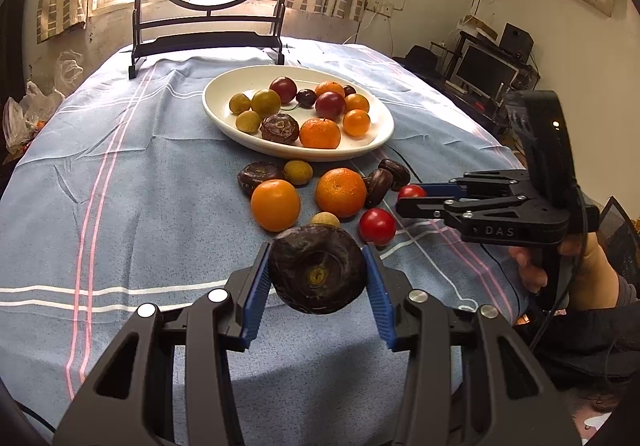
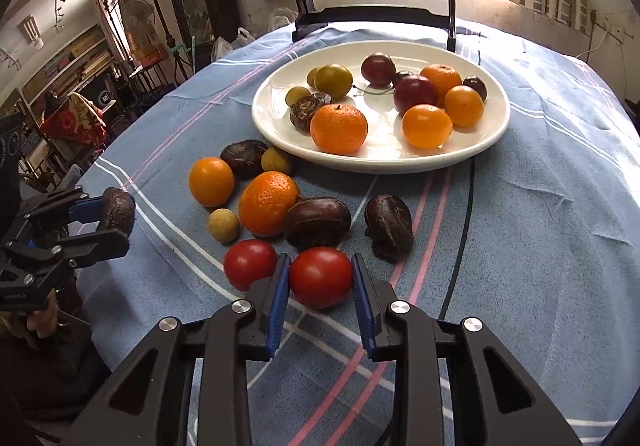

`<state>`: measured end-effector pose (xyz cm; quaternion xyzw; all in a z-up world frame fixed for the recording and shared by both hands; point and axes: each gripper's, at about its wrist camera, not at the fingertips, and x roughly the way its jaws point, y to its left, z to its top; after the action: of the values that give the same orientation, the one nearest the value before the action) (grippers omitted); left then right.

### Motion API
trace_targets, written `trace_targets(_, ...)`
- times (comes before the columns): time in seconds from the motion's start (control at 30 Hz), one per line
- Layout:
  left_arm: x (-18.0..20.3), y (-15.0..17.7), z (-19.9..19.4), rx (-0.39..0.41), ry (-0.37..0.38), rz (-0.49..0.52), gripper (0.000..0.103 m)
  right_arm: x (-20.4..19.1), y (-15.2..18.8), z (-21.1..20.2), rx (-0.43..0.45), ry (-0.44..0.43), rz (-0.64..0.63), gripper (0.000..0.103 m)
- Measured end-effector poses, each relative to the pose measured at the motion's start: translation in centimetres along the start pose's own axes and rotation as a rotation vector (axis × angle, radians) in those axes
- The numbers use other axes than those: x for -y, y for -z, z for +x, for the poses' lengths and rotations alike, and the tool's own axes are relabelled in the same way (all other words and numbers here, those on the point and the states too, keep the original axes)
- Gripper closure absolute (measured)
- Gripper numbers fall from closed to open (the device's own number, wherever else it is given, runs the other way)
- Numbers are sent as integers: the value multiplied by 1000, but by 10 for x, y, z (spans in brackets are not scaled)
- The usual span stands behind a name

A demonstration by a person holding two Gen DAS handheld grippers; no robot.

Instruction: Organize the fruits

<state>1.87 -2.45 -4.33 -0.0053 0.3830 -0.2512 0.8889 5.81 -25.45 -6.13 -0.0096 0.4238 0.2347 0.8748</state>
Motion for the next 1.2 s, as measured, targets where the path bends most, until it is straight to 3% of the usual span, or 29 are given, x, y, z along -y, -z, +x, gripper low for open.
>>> trace_targets(0.13, 0, -15, 1, 8, 12, 21, 59, 14, -11, -35, 97, -20, 45, 73)
trace_targets(0.3, 4, -61, 24, 17, -4, 85, 59, 30, -54, -47, 162, -27, 88, 73)
trace_targets(0.47, 3, -110, 60, 21, 1, 124, 59, 40, -101, -12, 166, -28, 123, 73)
trace_targets(0.7, -14, -145, 124, -56, -42, 136, 59, 45, -138, 39, 163, -12, 144, 71)
trace_targets(0.73, -17, -148, 129, -61, -42, 129, 57, 46, -140, 41, 167, -4, 147, 63)
trace_targets(0.77, -19, -151, 133, -66, -38, 120, 54, 47, -139, 40, 179, 4, 150, 53)
trace_targets(0.83, -24, -154, 130, -48, -47, 92, 33, 48, -136, 34, 191, 5, 145, 52)
trace_targets(0.87, -26, -154, 125, -30, -44, 84, 30, 49, -133, 29, 200, -1, 149, 52)
trace_targets(1.03, -32, -138, 91, -4, -37, 70, 29, 51, -101, 2, 218, -23, 162, 52)
trace_targets(1.2, -26, -88, 57, -24, -61, 131, 26, 38, -48, -12, 178, 63, 135, 52)
